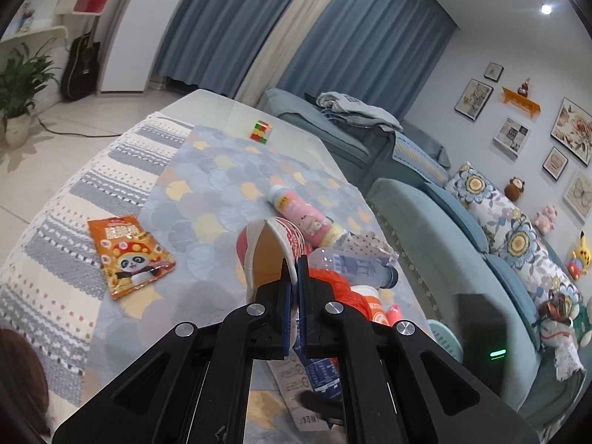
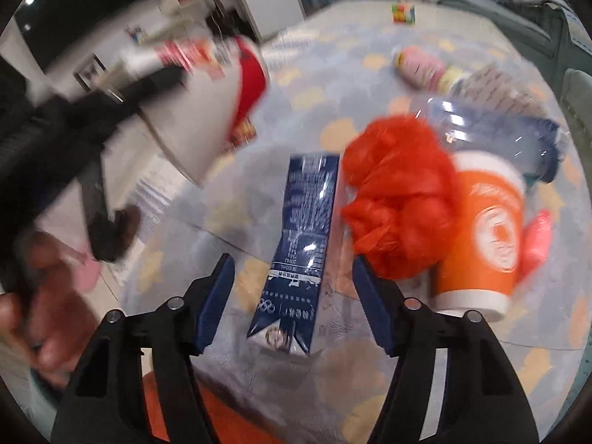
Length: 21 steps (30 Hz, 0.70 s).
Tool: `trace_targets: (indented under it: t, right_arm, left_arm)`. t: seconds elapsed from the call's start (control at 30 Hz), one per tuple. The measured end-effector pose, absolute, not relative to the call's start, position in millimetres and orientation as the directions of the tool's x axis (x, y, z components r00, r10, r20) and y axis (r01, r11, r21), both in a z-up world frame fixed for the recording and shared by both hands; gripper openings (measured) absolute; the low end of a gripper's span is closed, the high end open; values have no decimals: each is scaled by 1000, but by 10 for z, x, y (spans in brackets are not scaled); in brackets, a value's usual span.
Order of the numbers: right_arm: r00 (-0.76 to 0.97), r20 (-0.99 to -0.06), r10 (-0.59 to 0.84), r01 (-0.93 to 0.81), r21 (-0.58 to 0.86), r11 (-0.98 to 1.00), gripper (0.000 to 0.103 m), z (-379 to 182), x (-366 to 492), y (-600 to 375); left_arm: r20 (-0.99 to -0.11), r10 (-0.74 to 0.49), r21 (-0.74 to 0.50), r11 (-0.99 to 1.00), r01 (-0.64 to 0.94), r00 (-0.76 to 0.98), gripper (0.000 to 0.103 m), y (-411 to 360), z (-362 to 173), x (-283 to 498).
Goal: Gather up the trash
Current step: 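Grasp the white-red panda paper cup with left tool while right tool grasps blue milk carton, then carry cup and carton over the blue basket and open both tools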
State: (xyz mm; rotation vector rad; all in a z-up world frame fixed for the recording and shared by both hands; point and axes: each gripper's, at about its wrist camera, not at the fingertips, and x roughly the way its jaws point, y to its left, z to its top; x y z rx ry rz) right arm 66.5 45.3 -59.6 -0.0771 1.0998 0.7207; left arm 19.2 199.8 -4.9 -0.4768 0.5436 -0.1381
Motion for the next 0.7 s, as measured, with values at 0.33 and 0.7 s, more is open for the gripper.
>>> trace_targets:
  t: [0.33,0.7]
  right_arm:
    - [322,-783,533,-604,264,752,29,-307,564,343]
    - [572,-633,521,-482,255,838,25,536,449,-972]
  left_arm:
    - [-434,-246,-449,893,29,866,1,1899,149,135]
    - [-351,-358,-393,895,211,865,1,1130,746,124]
